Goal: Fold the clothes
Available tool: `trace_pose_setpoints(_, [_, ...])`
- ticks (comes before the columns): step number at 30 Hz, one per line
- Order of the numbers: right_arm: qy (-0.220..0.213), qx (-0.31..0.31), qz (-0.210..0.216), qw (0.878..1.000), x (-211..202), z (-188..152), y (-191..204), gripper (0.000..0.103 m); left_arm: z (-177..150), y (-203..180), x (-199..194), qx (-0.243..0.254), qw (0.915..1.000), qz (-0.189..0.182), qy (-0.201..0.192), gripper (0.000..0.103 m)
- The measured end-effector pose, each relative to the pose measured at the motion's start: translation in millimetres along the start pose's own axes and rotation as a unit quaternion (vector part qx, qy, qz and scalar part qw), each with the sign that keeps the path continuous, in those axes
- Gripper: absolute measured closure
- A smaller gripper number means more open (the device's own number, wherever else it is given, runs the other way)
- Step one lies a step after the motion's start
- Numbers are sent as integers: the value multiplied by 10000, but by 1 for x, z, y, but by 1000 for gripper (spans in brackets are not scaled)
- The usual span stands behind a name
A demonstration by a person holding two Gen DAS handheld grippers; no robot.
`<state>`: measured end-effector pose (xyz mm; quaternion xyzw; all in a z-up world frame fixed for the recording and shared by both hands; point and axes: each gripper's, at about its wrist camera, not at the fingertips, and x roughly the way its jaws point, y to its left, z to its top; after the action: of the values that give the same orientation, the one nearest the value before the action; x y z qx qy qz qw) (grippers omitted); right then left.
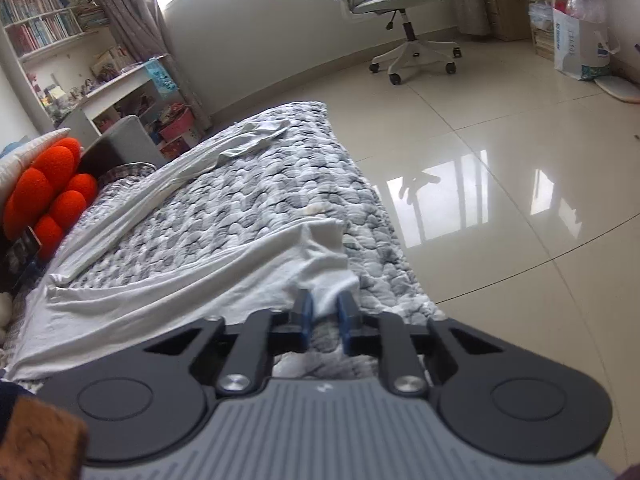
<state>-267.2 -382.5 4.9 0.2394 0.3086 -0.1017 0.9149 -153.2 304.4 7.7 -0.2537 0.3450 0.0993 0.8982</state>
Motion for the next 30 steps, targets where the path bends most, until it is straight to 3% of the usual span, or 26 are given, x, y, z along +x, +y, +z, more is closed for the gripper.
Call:
trace_pose_setpoints(1, [-67,-33,-46,10000,-3,0,2,100,0,-1,-2,41,10000,-42,-46,92])
trace_pose_setpoints(7, [-562,15,-107,9984,-45,-1,6,101,6,2,-14,2,9997,-174,-156,93])
trace_pose_setpoints(10, [-479,15,-151,9987,-52,-8,4,101,5,3,-14,45,9998,-154,-135,94])
trace_pose_setpoints(14, [-94,-13,-377,9992,-31,-20,-3,101,3,7,-10,-1,9999,-128,-78,94])
trace_pose_setpoints(25, [-271,92,-115,9995,-38,-14,-14,100,10,5,-21,62,9997,-104,-200,94])
trace_pose_setpoints(30, [-312,-50,-308,9990,-45,-18,-19,100,7,7,-16,40,9999,-32,-118,94])
